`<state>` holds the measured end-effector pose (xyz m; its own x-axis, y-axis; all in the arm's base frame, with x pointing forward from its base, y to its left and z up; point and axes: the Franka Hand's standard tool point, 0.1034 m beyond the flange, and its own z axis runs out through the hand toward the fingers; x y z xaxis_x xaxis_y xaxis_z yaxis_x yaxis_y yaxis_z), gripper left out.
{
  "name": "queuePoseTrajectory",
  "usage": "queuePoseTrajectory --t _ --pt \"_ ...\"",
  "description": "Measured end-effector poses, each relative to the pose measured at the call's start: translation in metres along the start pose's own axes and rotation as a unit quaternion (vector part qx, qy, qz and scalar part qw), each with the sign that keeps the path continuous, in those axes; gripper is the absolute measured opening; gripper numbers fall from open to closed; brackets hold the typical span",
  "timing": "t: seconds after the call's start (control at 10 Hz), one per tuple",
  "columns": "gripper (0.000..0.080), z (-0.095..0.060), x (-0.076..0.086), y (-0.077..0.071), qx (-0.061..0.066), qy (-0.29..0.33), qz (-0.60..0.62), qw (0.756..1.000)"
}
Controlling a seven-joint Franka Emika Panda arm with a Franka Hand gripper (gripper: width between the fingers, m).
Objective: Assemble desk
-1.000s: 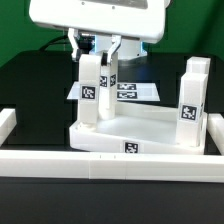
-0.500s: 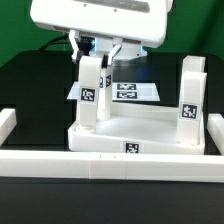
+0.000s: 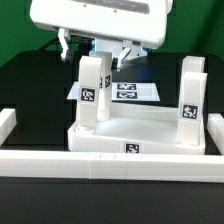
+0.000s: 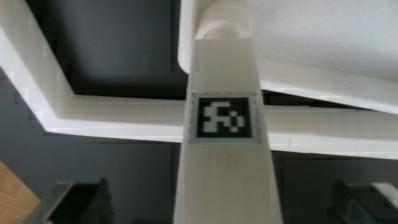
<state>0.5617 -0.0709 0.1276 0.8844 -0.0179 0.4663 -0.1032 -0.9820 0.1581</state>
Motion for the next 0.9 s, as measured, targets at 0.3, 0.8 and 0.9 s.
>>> queuePoseTrajectory --t 0.3,0.8,0.9 --pt "0.0648 -0.007 0.006 0.002 0.006 -0.003 0.003 1.0" --pt "0.0649 -0.017 0.016 0.002 0.024 -0.033 0.009 0.999" --pt "0.0649 -0.017 0.017 0.002 0.024 -0.032 0.009 0.999"
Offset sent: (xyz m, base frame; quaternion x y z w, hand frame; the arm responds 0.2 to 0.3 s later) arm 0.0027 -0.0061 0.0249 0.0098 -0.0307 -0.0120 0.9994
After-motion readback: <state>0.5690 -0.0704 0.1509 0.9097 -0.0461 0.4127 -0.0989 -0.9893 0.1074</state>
